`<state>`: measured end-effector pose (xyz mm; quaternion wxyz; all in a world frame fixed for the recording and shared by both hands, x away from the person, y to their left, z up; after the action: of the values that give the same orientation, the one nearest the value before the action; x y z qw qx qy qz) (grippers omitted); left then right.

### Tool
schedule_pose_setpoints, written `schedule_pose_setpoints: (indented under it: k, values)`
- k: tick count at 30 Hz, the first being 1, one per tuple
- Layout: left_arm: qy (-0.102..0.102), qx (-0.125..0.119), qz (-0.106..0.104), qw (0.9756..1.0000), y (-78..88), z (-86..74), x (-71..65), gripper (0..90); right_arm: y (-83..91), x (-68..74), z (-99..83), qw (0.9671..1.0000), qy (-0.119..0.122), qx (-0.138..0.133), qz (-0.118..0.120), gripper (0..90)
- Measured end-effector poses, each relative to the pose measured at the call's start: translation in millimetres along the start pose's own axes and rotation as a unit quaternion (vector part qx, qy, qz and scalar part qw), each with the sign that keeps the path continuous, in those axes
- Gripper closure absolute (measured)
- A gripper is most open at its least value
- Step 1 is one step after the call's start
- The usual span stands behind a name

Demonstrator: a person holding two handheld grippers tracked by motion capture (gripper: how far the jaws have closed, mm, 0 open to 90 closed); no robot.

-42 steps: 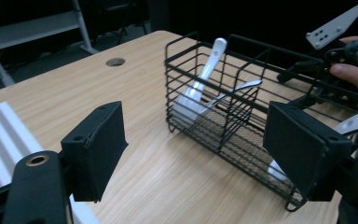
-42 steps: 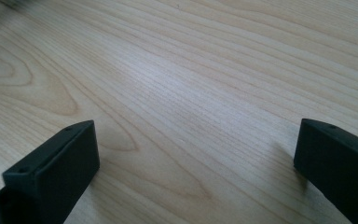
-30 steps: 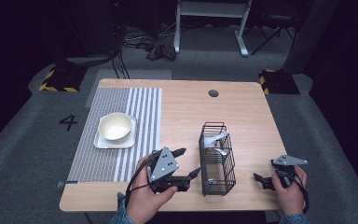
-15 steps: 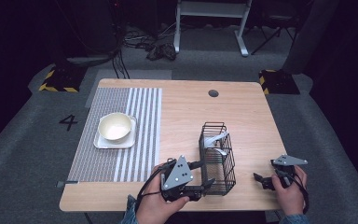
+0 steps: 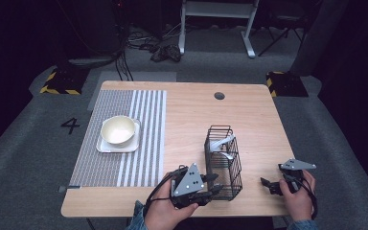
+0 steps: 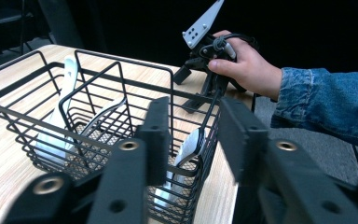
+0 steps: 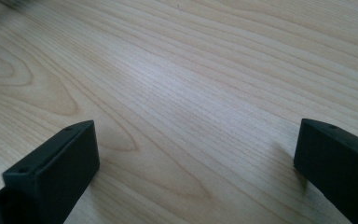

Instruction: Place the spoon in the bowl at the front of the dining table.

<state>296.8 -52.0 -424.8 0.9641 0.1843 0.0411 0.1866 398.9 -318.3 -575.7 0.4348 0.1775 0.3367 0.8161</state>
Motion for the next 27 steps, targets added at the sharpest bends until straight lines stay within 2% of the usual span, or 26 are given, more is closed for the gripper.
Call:
schedule_pose_setpoints:
  k: [3, 10, 15, 16, 21, 24, 27]
  values:
    - [0.015, -0.001, 0.001, 0.9999, -1.2, -2.2, 7.0, 74.5, 0.0, 0.0, 0.0, 1.0000, 0.000, 0.000, 0.000, 0.1]
    - [0.021, -0.005, 0.006, 0.9998, -6.9, -2.2, 16.6, 76.8, 0.0, 0.0, 0.0, 1.0000, 0.000, 0.000, 0.000, 0.0]
    - [0.017, -0.005, 0.000, 0.9999, -14.7, -4.6, 17.5, 76.8, 0.0, 0.0, 0.0, 1.0000, 0.000, 0.000, 0.000, 0.0]
    - [0.021, -0.007, -0.004, 0.9997, -17.3, -6.4, 17.5, 77.2, 0.0, 0.0, 0.0, 1.0000, 0.000, 0.000, 0.000, 0.0]
    - [0.017, -0.011, -0.004, 0.9998, -19.0, -8.7, 18.0, 79.6, 0.0, 0.0, 0.0, 1.0000, 0.000, 0.000, 0.000, 0.0]
    - [0.004, -0.014, 0.000, 0.9999, -19.6, -8.7, 19.0, 80.3, 0.0, 0.0, 0.0, 1.0000, 0.000, 0.000, 0.000, 0.0]
    - [0.005, -0.016, -0.001, 0.9999, -20.8, -10.2, 19.9, 80.2, 0.0, 0.0, 0.0, 1.0000, 0.000, 0.000, 0.000, 0.1]
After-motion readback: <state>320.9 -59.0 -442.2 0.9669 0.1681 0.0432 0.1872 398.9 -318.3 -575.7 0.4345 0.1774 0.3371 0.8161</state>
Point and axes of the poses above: each handheld gripper's, and its own axes: y roughly backward along the jaws, z roughly out of its top, x roughly to its left, the point moved 10 cm from there along -y, roughly forward along the jaws
